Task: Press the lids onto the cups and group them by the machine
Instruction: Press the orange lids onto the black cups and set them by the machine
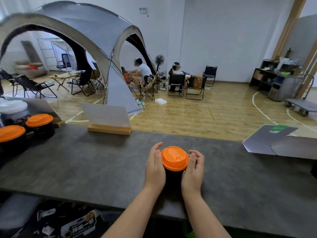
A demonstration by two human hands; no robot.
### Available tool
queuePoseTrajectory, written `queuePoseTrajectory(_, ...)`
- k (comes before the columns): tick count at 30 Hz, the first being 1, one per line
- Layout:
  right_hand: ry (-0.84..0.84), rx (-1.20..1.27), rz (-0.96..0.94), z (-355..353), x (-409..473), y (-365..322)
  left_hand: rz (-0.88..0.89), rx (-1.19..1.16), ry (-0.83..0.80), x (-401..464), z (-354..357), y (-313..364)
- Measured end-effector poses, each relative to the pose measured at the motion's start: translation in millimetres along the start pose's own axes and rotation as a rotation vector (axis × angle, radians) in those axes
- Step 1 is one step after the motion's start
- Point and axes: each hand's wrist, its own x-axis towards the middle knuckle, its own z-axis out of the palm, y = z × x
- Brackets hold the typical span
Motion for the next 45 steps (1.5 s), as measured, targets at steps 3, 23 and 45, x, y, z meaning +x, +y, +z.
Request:
queuePoseTrajectory(3, -0.027, 0.044, 0.076, -4, 1, -1, 0.029, 0.066, 0.013, -3, -1, -2)
queuePoseTrajectory(23, -0.265, 0.059, 0.104, 4, -8, 1, -0.006, -0.009, -0.057, -9, -3, 3)
queuePoseTrajectory(45, -0.202, 0.047, 0.013, 14, -18, -3, 0.012, -0.032, -0.046, -9, -6, 1)
